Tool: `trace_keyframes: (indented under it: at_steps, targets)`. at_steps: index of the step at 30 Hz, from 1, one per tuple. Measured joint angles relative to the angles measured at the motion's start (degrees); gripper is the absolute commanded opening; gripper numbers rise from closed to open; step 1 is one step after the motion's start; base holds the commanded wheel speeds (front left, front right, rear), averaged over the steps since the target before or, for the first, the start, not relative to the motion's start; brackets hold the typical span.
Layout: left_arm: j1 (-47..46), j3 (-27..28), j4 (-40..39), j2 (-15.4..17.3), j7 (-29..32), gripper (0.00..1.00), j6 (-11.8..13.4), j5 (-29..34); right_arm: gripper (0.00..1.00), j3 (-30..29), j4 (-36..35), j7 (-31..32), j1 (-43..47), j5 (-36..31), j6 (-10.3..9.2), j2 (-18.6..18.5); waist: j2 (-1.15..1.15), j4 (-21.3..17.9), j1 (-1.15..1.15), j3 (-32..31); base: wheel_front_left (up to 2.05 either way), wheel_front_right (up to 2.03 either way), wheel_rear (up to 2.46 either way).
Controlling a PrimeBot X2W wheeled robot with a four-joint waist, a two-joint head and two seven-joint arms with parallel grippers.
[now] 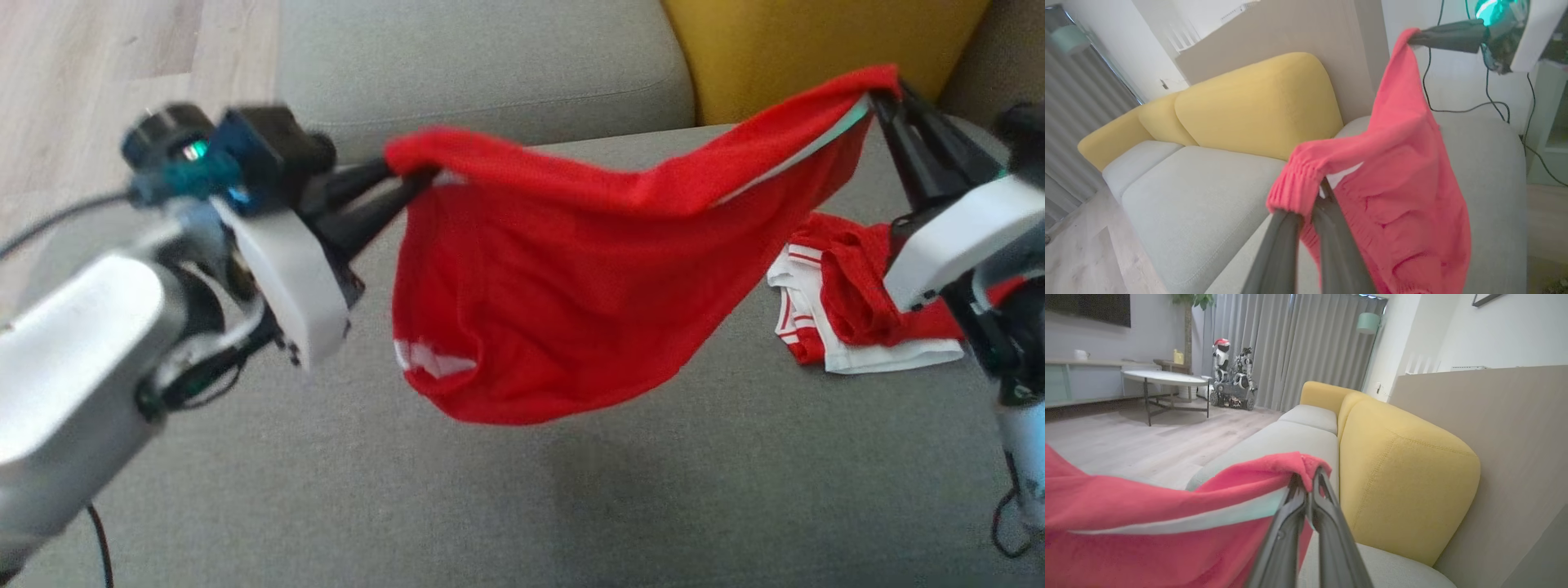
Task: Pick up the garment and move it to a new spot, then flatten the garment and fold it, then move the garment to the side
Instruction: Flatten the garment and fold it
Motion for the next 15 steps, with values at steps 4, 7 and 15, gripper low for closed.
trace_keyframes:
  at_steps: [4, 7, 15]
  targets:
    - [-1.4, 3.1, -1.2, 0.1, 0.1, 0.0, 2.4, -2.1, 0.0, -2.8, -2.7, 1.7, 1.5, 0.3, 0.0, 3.1, 0.0, -0.7, 0.0, -0.1, 0.0, 0.0, 0.0]
    - [-2.1, 5.5, -1.5, 0.1, -1.2, 0.0, 4.8, -2.9, 0.0, -5.9, -3.7, 3.7, 3.2, 0.6, 0.0, 6.7, 0.0, -1.1, 0.0, -0.1, 0.0, 0.0, 0.0]
    - [0.5, 7.3, -1.6, -1.4, -4.9, 0.0, 8.5, -5.2, 0.0, -8.4, -4.7, 7.4, 6.9, 0.3, 0.0, 11.6, 0.0, -1.6, 0.0, 0.9, 0.0, 0.0, 0.0]
